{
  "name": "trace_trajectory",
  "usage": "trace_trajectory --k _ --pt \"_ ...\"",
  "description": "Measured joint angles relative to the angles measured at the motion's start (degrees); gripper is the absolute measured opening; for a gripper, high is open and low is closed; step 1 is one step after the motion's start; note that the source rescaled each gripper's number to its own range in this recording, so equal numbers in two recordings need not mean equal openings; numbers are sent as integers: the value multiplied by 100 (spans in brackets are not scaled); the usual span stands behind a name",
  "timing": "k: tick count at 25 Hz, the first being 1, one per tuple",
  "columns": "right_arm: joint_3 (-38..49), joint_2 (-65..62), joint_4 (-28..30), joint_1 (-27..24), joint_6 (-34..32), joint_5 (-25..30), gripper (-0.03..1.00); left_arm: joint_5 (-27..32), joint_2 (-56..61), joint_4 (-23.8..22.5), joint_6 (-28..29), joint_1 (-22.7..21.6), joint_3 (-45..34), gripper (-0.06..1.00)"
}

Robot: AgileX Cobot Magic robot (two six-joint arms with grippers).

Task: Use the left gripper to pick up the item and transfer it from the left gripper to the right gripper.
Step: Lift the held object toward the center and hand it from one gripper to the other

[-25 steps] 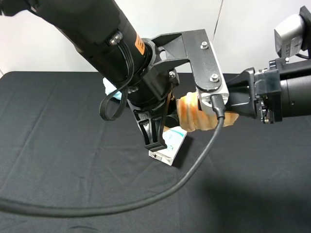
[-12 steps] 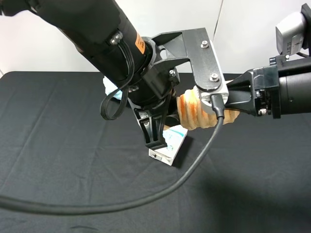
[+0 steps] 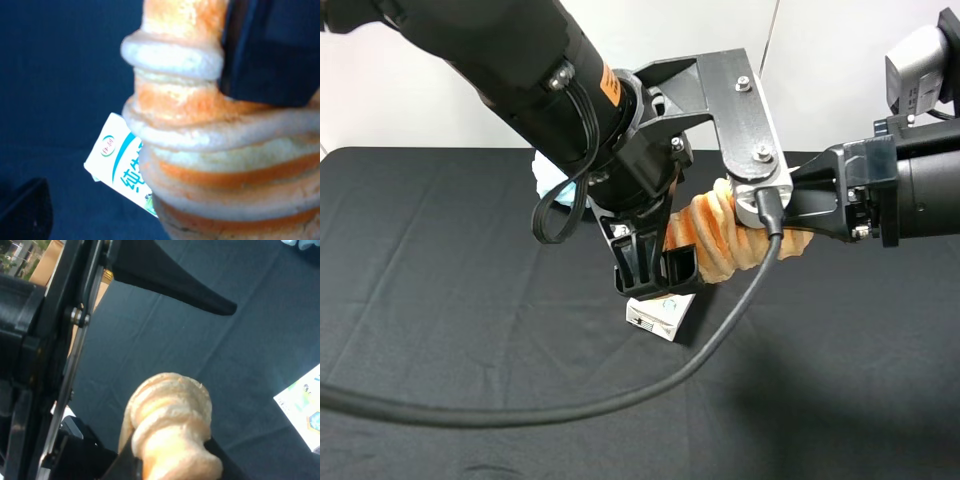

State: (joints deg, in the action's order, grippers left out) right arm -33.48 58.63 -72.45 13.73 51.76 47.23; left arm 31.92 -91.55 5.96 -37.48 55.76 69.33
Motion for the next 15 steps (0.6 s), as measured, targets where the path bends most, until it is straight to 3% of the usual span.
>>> trace_trajectory --k 15 --pt "0 0 -26 0 -82 -107 0 778 542 63 74 5 0 100"
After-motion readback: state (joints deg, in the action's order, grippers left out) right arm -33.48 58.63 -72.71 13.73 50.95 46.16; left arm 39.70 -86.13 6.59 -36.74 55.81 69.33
